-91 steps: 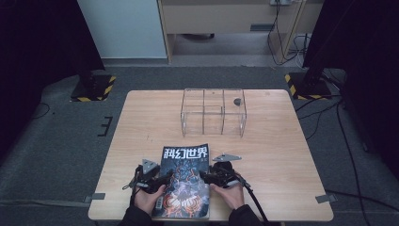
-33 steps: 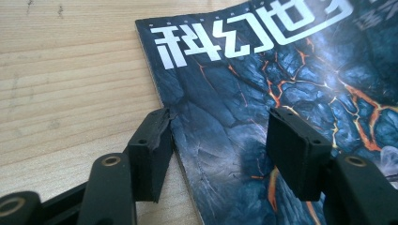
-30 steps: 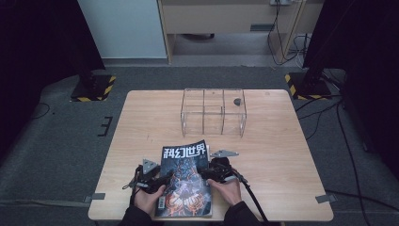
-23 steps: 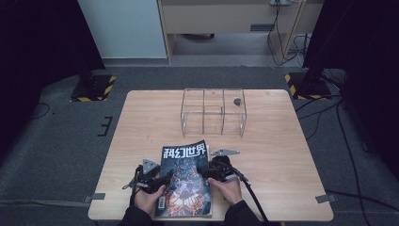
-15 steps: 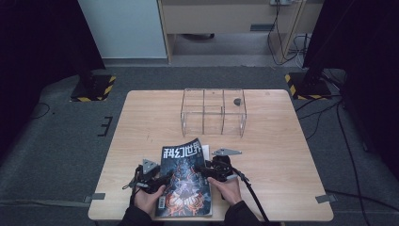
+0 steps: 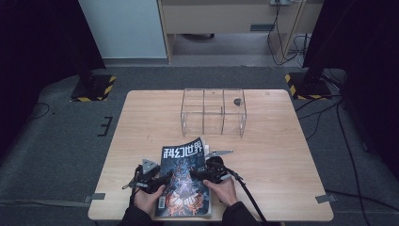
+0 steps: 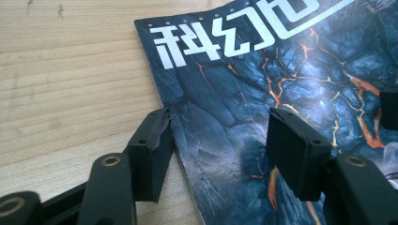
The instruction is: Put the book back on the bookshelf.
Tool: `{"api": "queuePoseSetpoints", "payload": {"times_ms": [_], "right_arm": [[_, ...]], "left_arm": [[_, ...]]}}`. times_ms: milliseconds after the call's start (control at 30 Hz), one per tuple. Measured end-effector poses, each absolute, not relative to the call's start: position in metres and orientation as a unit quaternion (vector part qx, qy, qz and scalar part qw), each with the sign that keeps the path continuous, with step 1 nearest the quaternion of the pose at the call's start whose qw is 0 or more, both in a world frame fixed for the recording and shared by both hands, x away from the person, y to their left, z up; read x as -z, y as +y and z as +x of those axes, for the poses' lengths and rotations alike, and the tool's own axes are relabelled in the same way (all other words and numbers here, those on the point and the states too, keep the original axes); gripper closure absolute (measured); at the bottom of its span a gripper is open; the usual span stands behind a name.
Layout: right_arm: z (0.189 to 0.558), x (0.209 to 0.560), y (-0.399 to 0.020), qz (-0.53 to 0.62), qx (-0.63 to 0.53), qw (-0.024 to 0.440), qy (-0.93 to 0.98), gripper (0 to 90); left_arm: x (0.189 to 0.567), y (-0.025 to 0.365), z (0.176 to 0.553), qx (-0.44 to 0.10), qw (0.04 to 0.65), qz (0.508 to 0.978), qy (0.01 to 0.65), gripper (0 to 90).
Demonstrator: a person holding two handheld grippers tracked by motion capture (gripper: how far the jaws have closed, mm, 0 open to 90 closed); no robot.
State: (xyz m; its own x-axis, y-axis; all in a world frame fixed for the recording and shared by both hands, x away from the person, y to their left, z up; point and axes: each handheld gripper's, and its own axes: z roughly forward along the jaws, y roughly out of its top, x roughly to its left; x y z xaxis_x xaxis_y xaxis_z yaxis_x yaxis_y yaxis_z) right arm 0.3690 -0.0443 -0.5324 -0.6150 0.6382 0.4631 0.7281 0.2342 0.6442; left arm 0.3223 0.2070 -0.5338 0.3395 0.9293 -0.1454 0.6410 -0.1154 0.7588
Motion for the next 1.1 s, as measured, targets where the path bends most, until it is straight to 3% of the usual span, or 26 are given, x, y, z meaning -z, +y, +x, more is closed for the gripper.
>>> {"api": "queuePoseSetpoints", "payload": {"times_ms": [267, 600, 1100], "right_arm": [[0.369, 0.523, -0.047, -0.429, 0.440, 0.059, -0.787, 76.5], [0.367, 0.519, -0.046, -0.430, 0.443, 0.054, -0.785, 78.0], [0.354, 0.503, -0.049, -0.404, 0.495, 0.044, -0.768, 85.1]], "left_arm": [[0.534, 0.211, 0.323, -0.175, 0.395, 0.720, 0.543, 38.3], [0.534, 0.214, 0.324, -0.172, 0.400, 0.716, 0.545, 36.8], [0.523, 0.228, 0.318, -0.173, 0.457, 0.678, 0.549, 34.1]]}}
